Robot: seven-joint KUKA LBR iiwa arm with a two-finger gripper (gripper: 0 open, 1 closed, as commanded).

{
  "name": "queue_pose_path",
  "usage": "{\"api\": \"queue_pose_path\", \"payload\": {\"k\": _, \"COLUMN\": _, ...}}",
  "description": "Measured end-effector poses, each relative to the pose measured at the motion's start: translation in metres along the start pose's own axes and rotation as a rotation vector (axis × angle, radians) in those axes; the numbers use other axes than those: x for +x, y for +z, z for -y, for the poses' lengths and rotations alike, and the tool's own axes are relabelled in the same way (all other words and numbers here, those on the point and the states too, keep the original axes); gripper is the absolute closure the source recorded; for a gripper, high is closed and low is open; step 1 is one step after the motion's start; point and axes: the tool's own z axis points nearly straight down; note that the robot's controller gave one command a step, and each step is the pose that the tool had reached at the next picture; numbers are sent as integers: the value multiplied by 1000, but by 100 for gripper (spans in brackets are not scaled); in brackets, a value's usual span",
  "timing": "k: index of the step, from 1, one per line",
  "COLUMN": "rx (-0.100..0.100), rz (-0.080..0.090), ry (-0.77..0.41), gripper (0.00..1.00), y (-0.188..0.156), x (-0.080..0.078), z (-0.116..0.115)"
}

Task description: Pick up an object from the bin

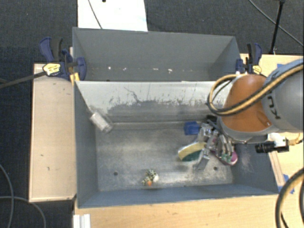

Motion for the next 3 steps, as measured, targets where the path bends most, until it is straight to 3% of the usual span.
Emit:
{"api": "queue_pose_path", "payload": {"k": 1, "rx": -6, "rz": 25, "ry": 216, "gripper": 0, "y": 31, "x": -2, "z": -10}}
{"api": "queue_pose_path", "payload": {"k": 2, "rx": -6, "rz": 26, "ry": 212, "gripper": 100, "y": 30, "x": -3, "z": -10}}
{"api": "queue_pose_path", "payload": {"k": 3, "rx": -2, "rz": 5, "ry": 226, "gripper": 100, "y": -103, "x": -12, "z": -26}}
